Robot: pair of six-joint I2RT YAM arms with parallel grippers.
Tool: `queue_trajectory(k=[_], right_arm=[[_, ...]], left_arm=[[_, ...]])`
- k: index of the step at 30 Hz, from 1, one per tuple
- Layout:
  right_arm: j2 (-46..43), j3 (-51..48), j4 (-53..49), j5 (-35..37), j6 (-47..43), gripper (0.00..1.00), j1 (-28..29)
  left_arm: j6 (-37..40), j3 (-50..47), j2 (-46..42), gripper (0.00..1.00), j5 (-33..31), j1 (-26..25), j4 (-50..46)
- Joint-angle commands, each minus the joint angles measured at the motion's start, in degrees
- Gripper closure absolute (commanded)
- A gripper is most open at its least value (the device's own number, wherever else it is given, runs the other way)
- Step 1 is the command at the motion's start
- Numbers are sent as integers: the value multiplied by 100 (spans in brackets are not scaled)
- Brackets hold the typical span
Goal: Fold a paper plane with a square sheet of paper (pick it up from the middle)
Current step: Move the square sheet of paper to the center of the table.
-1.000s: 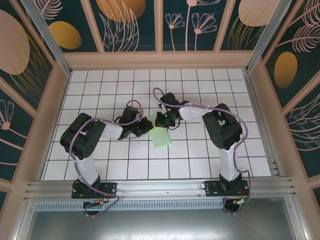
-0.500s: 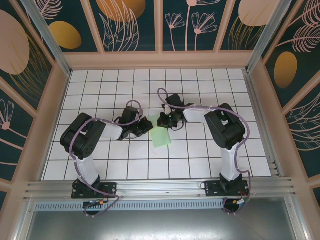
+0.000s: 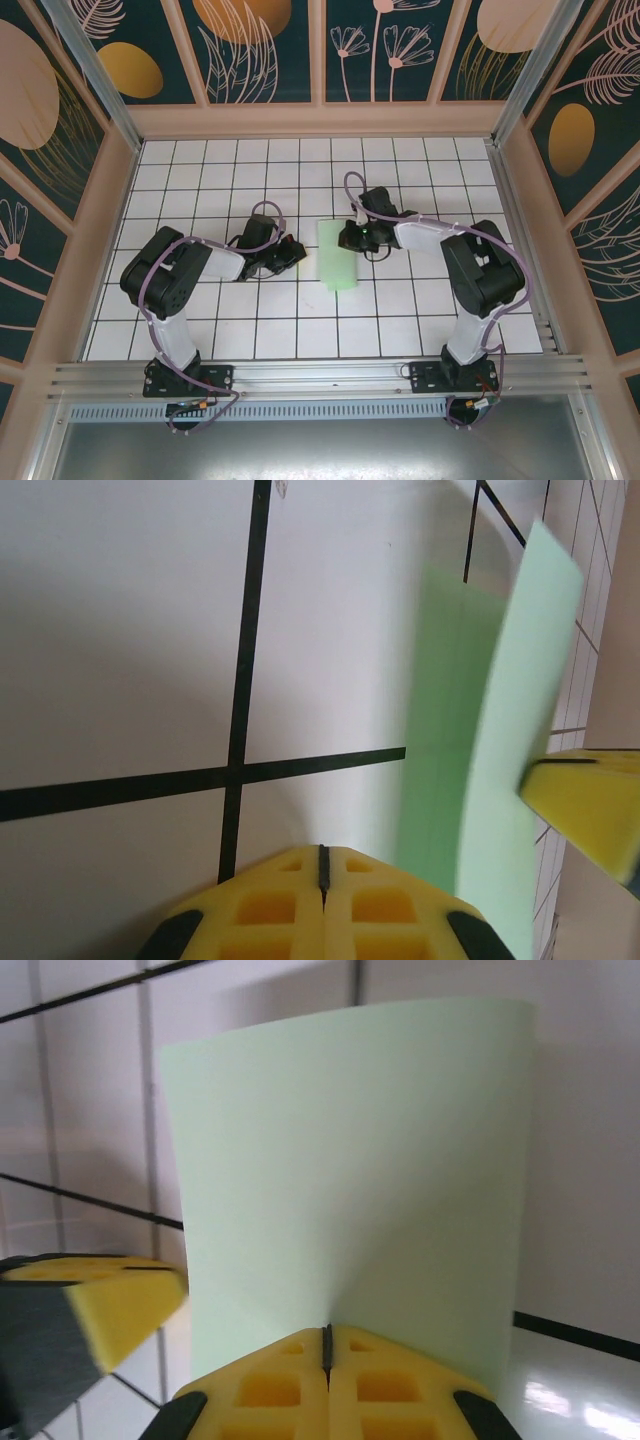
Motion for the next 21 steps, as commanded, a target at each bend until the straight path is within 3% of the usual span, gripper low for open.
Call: queue_trajectory(k=[1,12,21], right_arm=[[45,114,-30,170,98,100,78],[171,44,-124,263,-153,100,44],[193,-49,-256,299,-539,100,0]], left_arm=[[285,-364,417,100,-673,-49,-1552],[306,-89,-762,100,-223,-48,-1012],[-79,-131,-747,93,436,-66,93]])
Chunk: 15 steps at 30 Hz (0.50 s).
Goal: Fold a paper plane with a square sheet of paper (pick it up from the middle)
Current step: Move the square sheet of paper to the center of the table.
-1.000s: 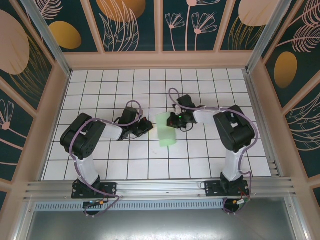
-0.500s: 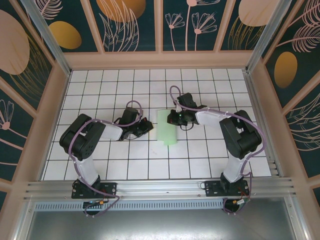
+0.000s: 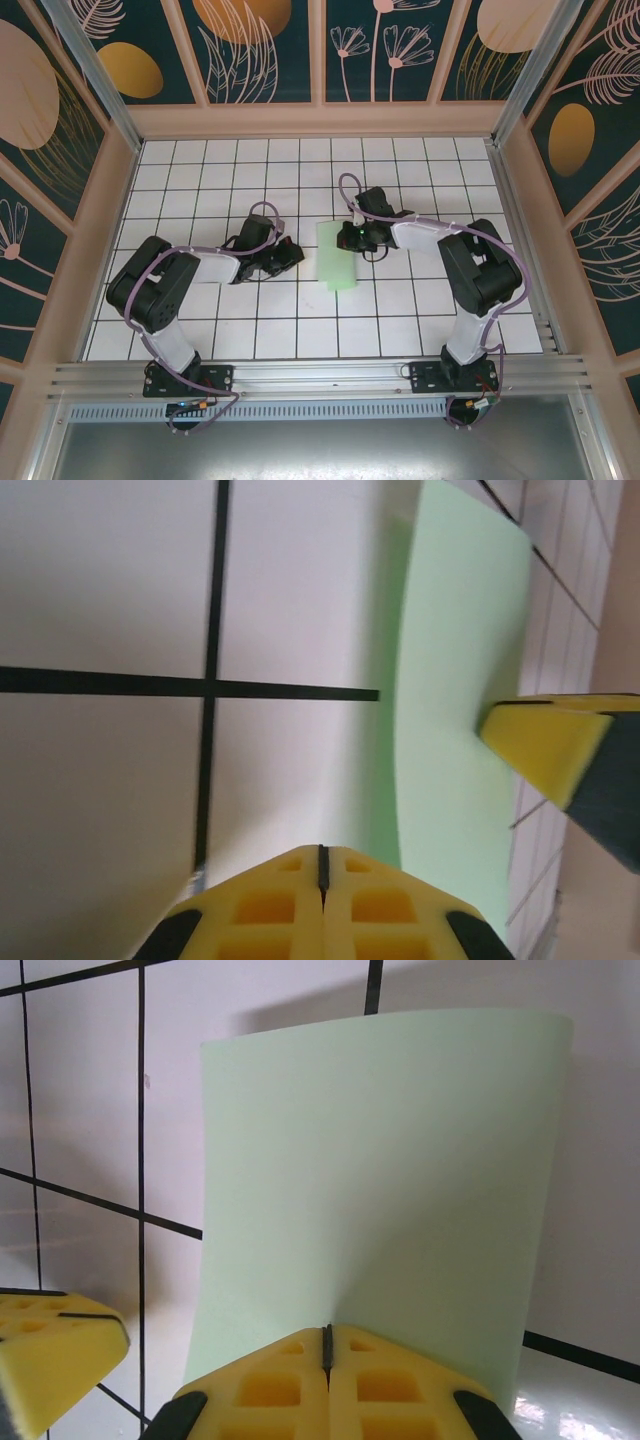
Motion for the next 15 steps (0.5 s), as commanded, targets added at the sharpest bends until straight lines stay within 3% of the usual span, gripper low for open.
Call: queue_trajectory(k=[1,15], right_arm=[[77,-86,-191,160,-222,100,-44],[225,-94,-256,307,-382,100,-101]], left_arm=[[-184,-6,-62,92,341,-29,569],[-285,613,512,89,203,-330,462]])
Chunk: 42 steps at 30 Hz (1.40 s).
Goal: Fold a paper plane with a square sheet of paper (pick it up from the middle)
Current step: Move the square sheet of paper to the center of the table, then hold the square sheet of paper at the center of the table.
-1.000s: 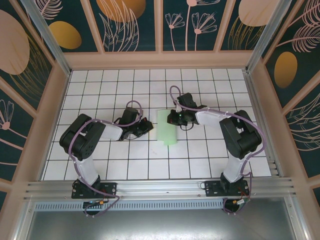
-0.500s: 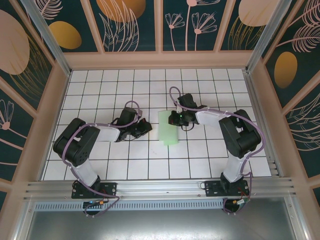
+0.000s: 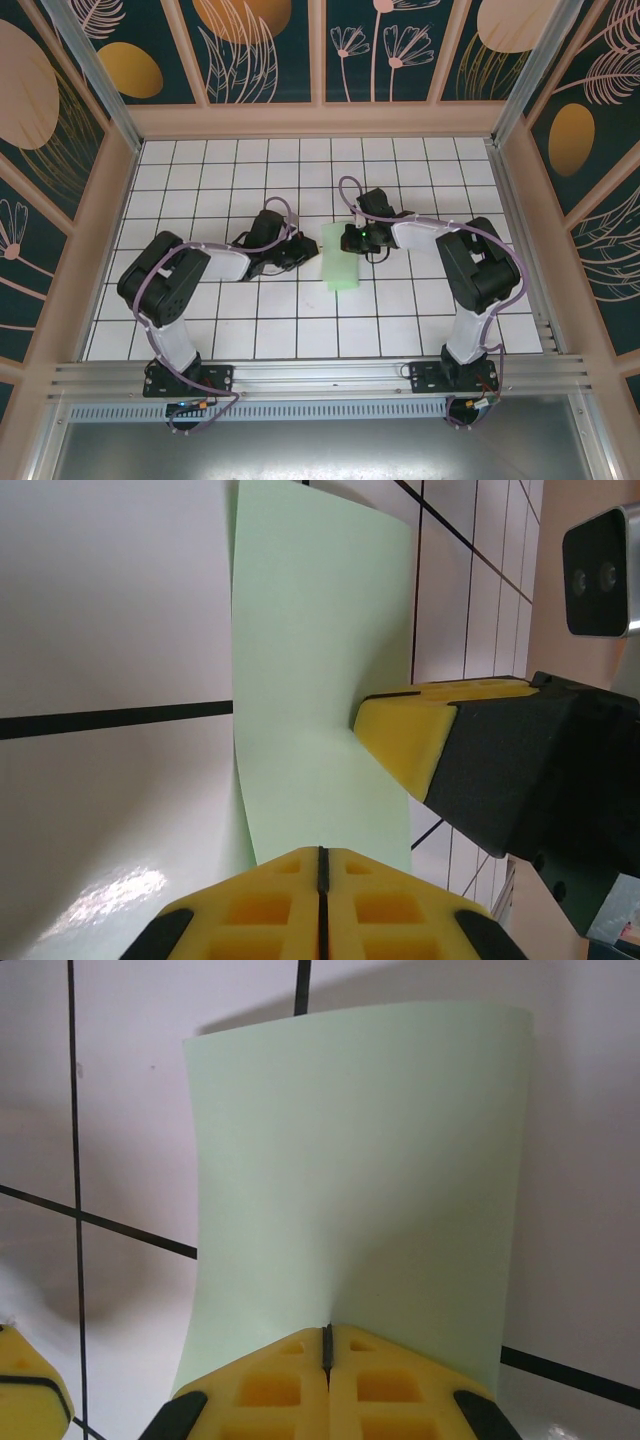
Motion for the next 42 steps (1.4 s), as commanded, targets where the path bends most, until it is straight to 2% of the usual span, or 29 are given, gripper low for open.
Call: queue_trajectory(k=[1,14,24,42], right_arm=[[108,-68,-175,123,-185,100,-29],[143,-72,-304,261,-351,100,-29],[210,-51,-324,251,-325,100,-29],[343,70,-368,147,64,100,40]], left_arm=[[-60,184,138,89,-34,-11,26],[-103,335,304,90,-259,-17,-124],[-234,495,519,89,168,-35,328],[-35,1170,1140,89,105,-184,-432]])
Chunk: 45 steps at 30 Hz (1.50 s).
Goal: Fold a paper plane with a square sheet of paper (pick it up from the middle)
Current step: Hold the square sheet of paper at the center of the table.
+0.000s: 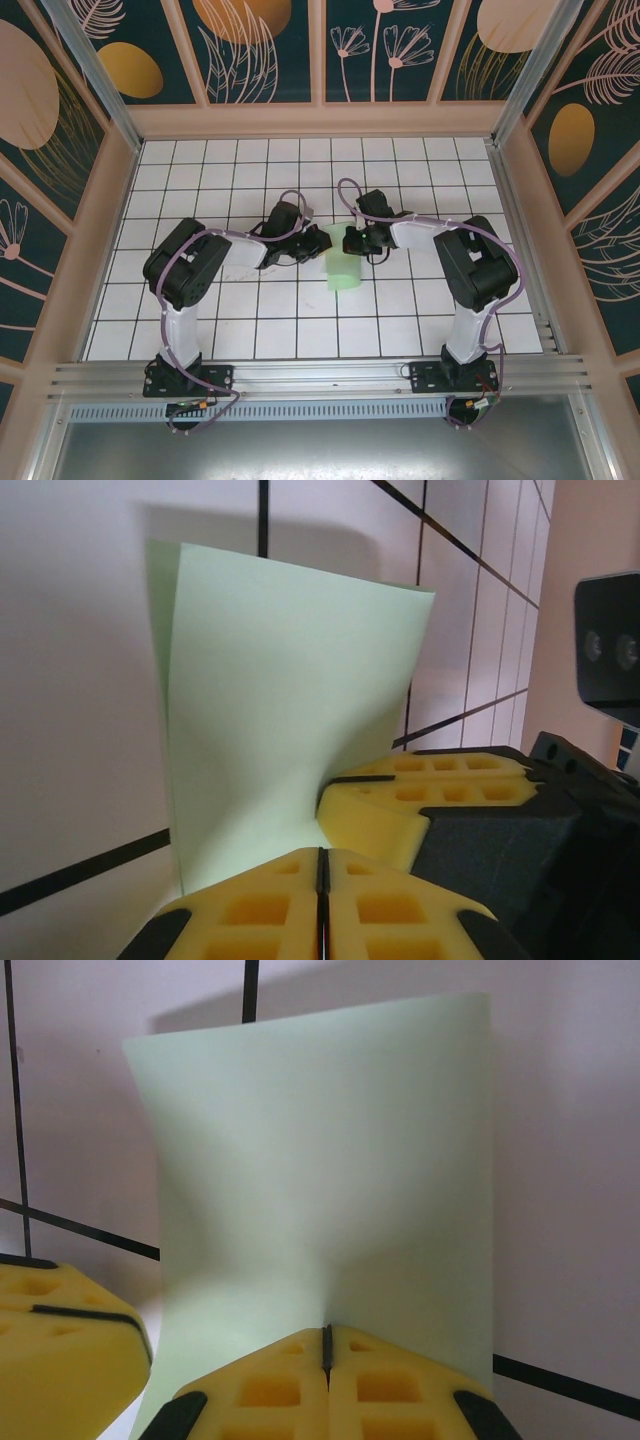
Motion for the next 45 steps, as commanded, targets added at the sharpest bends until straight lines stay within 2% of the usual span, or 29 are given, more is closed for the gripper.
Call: queue_trajectory(k=[1,4,9,17,24,30,35,45], right_arm=[[225,46,-228,-45,179,100,37],[87,86,-228,-130,284,99,31],[-363,122,-252,-301,512,91,4],[-1163,-225,-331,-43,950,60,-257],[-1001,-417,-584,-63,753,48,-297],[-733,-406,-724,-304,605,49,-269],[-489,-355,-823,-321,513,57,-190],[-184,-507,-922,531,593,66,37]], left_arm=[[136,139,175,89,8,-25,-325],[226,188,243,91,-13,-28,-548],[366,188,316,93,-82,-30,-842],[449,188,380,94,-155,-27,-964],[457,362,397,94,-157,-27,-951],[439,368,381,94,-172,-26,-952],[429,358,354,94,-198,-29,-947],[450,429,138,93,-189,-30,-1014]])
